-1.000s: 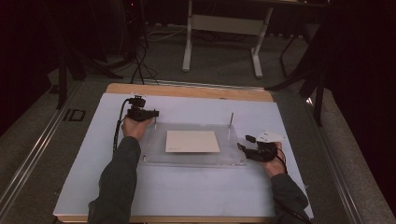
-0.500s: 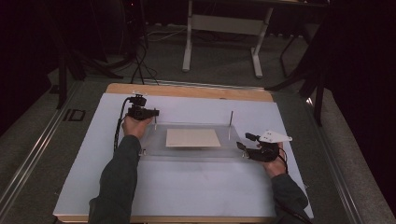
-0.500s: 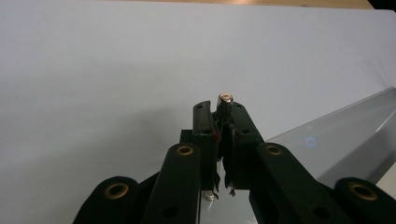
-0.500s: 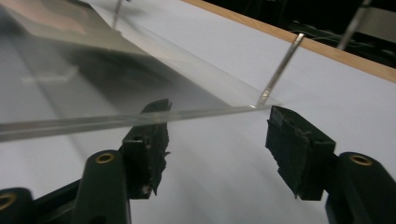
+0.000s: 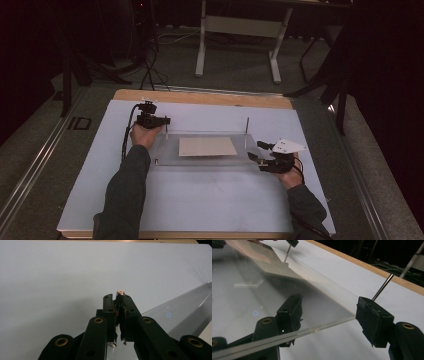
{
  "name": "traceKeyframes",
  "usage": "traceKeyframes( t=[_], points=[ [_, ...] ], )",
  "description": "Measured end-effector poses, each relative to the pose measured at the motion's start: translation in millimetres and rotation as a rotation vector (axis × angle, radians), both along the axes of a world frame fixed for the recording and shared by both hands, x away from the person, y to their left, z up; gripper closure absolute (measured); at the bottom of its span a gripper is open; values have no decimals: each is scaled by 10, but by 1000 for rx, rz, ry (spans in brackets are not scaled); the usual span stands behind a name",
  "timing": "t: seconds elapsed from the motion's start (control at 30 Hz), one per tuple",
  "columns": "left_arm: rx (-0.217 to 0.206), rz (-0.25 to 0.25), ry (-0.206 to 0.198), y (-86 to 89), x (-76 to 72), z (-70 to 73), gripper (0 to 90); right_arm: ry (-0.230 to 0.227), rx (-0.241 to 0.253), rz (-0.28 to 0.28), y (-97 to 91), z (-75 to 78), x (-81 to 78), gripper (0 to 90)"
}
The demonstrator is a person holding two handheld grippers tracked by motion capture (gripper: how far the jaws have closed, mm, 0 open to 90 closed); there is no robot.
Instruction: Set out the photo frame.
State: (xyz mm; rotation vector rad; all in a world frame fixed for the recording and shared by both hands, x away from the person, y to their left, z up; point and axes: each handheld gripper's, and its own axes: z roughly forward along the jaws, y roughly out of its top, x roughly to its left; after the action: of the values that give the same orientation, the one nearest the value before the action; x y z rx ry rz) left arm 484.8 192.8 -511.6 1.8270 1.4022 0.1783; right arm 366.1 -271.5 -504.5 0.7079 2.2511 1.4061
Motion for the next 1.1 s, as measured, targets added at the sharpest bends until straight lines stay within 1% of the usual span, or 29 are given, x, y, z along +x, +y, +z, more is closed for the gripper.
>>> traceKeyframes(
  t=[0.1,0.2,0.23,0.33,0.53,0.6,0.63,0.67,0.7,0.73,0.77,0.8,0.87,0.9,0.93,0.97,1.0,1.03,1.1],
  points=[
    [11,-8,-11,2,-12,7,831,3,-2,-5,-3,-4,5,357],
    [5,-11,-13,9,-18,13,811,0,0,-5,0,-2,1,353],
    [15,-17,-20,12,-24,21,812,-5,0,-7,3,4,0,351],
    [17,-15,-25,13,-25,24,825,-9,-1,-5,6,11,-5,345],
    [19,-18,-26,21,-28,25,831,-17,-1,-2,24,28,-17,306],
    [16,-11,-25,17,-22,21,834,-25,5,1,35,44,-21,274],
    [12,-4,-23,11,-11,16,836,-36,-4,-2,50,67,-31,277],
    [12,-4,-23,11,-11,16,837,-36,-4,-2,50,67,-31,277],
    [14,2,-22,-6,0,16,837,-39,-2,7,51,79,-41,304],
    [14,2,-22,-6,0,16,837,-39,-2,7,51,79,-41,304],
    [19,4,-19,-10,8,21,837,-45,9,25,57,78,-48,319],
    [19,4,-19,-10,8,21,837,-45,9,25,57,78,-48,319],
    [19,1,-22,-5,5,20,836,-43,7,32,69,99,-54,346],
    [25,-1,-32,-6,-2,20,829,-40,6,30,74,110,-59,349],
    [25,-1,-32,-6,-2,20,821,-40,6,30,74,110,-59,349],
    [15,-4,-44,-2,-10,25,801,-35,11,30,73,108,-59,352],
    [15,-4,-44,-2,-10,25,778,-35,11,30,73,108,-59,352],
    [10,-12,-55,-4,-20,39,754,-32,10,25,76,115,-62,356],
    [13,-16,-61,-7,-25,46,721,-29,12,24,77,123,-59,357]
  ],
)
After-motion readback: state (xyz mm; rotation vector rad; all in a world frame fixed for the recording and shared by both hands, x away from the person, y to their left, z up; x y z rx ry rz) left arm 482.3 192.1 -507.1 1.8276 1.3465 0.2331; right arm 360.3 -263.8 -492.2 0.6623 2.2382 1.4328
